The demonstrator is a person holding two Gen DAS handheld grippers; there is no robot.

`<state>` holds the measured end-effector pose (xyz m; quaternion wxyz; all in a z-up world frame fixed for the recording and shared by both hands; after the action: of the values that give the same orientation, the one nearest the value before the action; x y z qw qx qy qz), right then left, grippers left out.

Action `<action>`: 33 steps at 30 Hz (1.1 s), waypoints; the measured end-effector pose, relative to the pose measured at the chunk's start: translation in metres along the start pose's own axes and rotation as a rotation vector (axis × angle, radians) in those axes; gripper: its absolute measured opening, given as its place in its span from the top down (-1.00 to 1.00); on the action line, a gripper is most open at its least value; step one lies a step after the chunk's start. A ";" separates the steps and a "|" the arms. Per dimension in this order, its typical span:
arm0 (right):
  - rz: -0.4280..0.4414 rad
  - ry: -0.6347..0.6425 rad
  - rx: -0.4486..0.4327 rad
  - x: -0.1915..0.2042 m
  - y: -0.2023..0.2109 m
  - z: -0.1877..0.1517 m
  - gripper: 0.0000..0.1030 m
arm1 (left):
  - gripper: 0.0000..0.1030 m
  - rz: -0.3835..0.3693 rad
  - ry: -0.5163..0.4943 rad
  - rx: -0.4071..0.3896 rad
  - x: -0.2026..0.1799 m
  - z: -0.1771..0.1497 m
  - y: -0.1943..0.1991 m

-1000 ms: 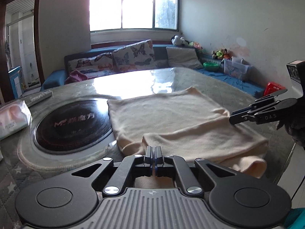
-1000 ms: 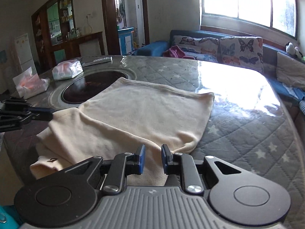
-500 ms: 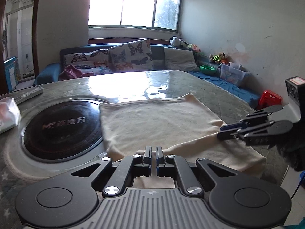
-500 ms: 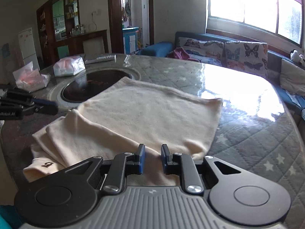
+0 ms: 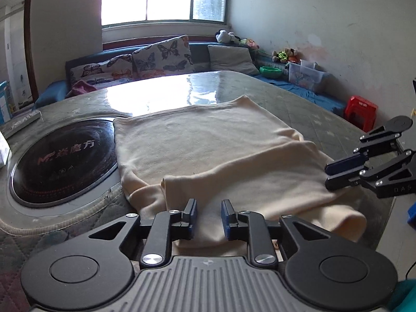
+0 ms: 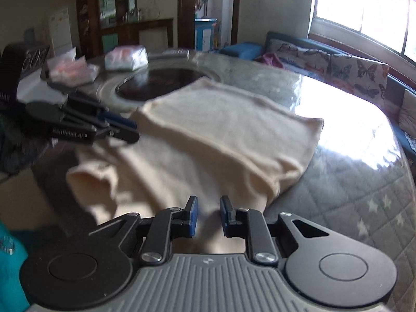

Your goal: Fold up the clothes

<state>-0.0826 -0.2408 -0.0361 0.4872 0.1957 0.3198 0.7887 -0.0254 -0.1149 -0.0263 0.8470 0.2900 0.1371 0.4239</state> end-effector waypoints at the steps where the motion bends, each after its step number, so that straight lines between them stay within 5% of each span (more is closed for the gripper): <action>1: -0.002 0.004 -0.002 0.001 0.003 -0.001 0.64 | 0.47 0.001 -0.012 0.000 -0.001 -0.001 0.004; 10: 0.007 0.019 -0.012 0.007 0.011 -0.005 0.58 | 0.19 0.028 -0.117 0.014 -0.006 -0.016 0.041; 19: -0.019 0.078 -0.012 0.009 0.039 -0.010 0.45 | 0.18 0.022 -0.283 0.029 -0.024 -0.042 0.059; 33: -0.022 0.033 -0.007 0.011 0.047 -0.028 0.42 | 0.18 0.020 -0.356 -0.044 -0.050 -0.040 0.042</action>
<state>-0.1348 -0.2551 -0.0234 0.4910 0.1773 0.3270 0.7878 -0.1017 -0.1192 -0.0333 0.8596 0.3434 -0.0272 0.3773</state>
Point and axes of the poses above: each gripper's, at about its wrist camera, not at the fingertips, and y roughly against the way its jaws point, x to its left, z to its top, the point moved 8 cm from there along -y, roughly the way its jaws point, and after that the axes turned 3 degrees about -y, right-handed, at the moved point
